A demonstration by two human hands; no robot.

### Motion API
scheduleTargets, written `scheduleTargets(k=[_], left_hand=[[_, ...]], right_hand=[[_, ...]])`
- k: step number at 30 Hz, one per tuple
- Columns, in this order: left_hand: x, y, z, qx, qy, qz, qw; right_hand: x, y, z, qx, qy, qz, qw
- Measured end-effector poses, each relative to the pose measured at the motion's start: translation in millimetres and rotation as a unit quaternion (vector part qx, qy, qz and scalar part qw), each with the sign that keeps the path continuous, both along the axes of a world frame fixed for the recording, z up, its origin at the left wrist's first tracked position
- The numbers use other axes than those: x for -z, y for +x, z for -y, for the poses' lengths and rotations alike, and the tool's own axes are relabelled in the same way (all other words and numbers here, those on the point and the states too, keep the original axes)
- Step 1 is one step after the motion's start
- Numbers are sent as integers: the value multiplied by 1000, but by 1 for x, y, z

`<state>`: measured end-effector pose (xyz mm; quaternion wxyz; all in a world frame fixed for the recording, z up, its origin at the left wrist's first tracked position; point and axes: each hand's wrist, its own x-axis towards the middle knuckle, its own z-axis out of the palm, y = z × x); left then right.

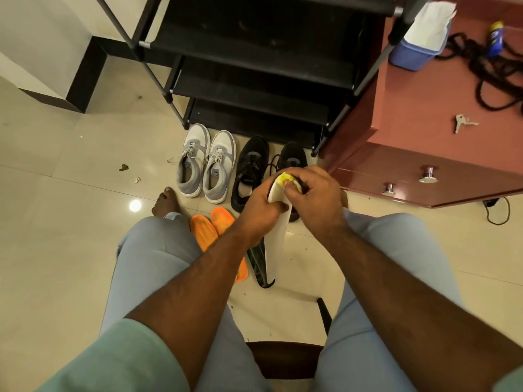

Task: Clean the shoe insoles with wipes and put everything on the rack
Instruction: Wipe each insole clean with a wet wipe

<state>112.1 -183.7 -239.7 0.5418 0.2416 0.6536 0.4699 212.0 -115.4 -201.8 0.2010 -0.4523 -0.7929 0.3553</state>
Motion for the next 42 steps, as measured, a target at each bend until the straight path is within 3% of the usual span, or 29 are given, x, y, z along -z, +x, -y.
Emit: scheduleTargets(k=[4, 9, 16, 21, 27, 32, 37, 42], left_hand=[[-2, 3, 2, 18, 30, -20, 999], [-3, 4, 3, 15, 33, -23, 999], [0, 7, 3, 7, -6, 1, 1000], [-4, -1, 6, 17, 25, 37, 999], [-1, 2, 4, 16, 3, 60, 998], [-4, -1, 4, 9, 18, 117, 993], [-3, 0, 3, 1, -17, 129, 992], [1, -4, 5, -2, -13, 156, 988]], right_hand=[[5, 2, 1, -9, -5, 20, 1000], [4, -3, 15, -111, 76, 34, 990], [7, 4, -13, -13, -2, 78, 997], [2, 4, 8, -153, 48, 64, 985], [8, 2, -16, -13, -3, 91, 996], [1, 1, 0, -175, 27, 34, 984], [8, 4, -21, -47, -2, 89, 995], [4, 6, -4, -213, 104, 102, 966]])
